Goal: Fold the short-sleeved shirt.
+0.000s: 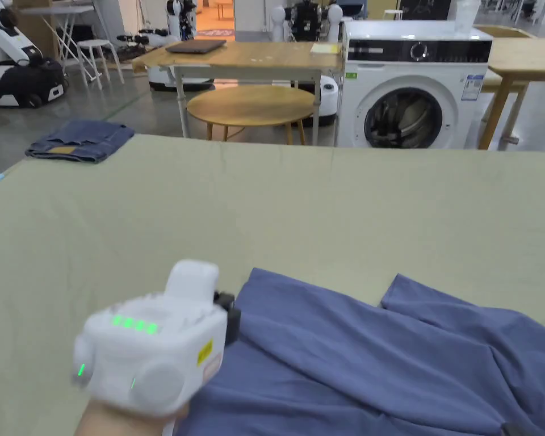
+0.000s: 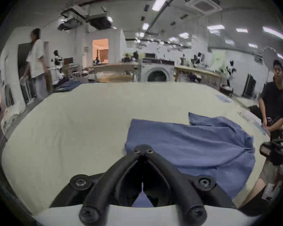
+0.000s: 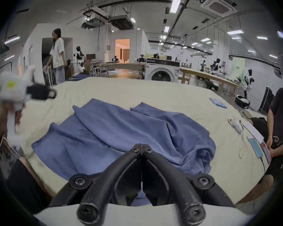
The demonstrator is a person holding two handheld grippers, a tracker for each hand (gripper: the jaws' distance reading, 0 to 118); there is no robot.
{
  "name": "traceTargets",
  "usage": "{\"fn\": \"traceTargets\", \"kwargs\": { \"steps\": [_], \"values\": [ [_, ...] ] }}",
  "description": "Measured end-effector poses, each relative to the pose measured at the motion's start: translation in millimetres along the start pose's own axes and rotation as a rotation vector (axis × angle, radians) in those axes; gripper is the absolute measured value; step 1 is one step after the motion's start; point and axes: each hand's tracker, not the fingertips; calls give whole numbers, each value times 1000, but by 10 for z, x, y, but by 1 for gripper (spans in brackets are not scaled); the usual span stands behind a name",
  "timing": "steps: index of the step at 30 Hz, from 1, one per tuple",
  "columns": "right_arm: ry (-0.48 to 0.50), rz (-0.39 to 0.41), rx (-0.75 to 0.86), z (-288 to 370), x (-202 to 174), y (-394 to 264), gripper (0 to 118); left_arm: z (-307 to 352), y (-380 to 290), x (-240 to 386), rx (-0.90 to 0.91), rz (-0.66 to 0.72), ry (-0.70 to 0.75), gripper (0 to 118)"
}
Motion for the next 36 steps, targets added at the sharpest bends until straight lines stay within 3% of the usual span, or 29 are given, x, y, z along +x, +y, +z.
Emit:
{"fn": "traceTargets", "kwargs": {
  "steps": [3, 5, 6, 8, 9, 10, 12, 15, 18, 22, 24, 26, 32, 34, 35, 36],
  "values": [
    [-20, 12, -20, -106, 125, 0, 0, -799, 425, -43, -135, -59, 11, 0],
    [-38, 6, -29, -148, 204, 3, 0, -1213, 537, -131, -163, 23, 33, 0],
    [-44, -1, -33, -176, 244, 8, 0, -1405, 589, -187, -194, 60, 34, 7],
    [-50, -16, -43, -195, 324, 7, 0, -1689, 640, -313, -242, 156, 48, 77],
    [-51, -20, -49, -200, 359, 2, 0, -1814, 645, -370, -270, 188, 46, 103],
    [-56, -21, -53, -201, 381, -5, 0, -1893, 635, -395, -289, 218, 35, 114],
    [-74, -19, -65, -204, 427, -26, 0, -1978, 578, -406, -308, 234, 31, 114],
    [-85, -14, -79, -225, 469, -58, 0, -2112, 455, -246, -394, 144, 54, 114],
    [-97, -27, -92, -224, 503, -80, 0, -2067, 372, 21, -384, 36, 86, 93],
    [-102, -49, -92, -155, 533, -78, 0, -1830, 321, 433, -311, -107, 33, 3],
    [-104, -57, -90, -105, 558, -82, 0, -1746, 272, 610, -370, -257, -34, 1],
    [-102, -77, -83, -27, 642, -128, 0, -1582, 288, 675, -348, -286, -64, 0],
    [-181, -106, -145, 118, 1025, -323, 0, -903, 590, 136, -98, -120, -1, 0],
    [-138, -163, -183, 80, 1242, -385, 0, -693, 687, -119, -82, -34, -5, 0],
    [-122, -177, -205, 23, 1342, -409, 4, -600, 725, -228, -63, -20, 23, 0],
    [-139, -184, -213, -45, 1419, -417, 23, -518, 763, -326, -62, -25, 35, 0]
  ]
}}
